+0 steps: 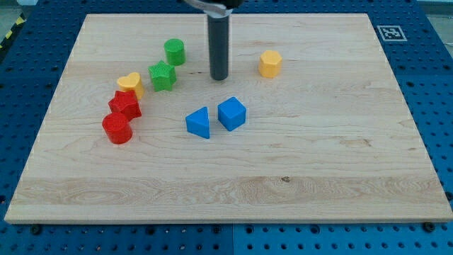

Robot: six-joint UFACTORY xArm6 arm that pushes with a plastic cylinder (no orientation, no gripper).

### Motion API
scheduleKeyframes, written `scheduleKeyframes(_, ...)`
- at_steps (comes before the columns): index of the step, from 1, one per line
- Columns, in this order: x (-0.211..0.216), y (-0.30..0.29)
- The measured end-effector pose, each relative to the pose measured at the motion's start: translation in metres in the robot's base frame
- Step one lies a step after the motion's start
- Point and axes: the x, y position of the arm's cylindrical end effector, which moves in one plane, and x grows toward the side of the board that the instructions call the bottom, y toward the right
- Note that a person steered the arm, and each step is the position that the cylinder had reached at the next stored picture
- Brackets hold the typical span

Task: Push the green star closer to the yellow heart

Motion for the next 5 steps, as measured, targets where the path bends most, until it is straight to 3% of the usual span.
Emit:
scheduleKeyframes(1,0.011,-0.048)
scheduleKeyframes(3,0.011,-0.057)
scheduleKeyframes(5,-0.022,-0.079)
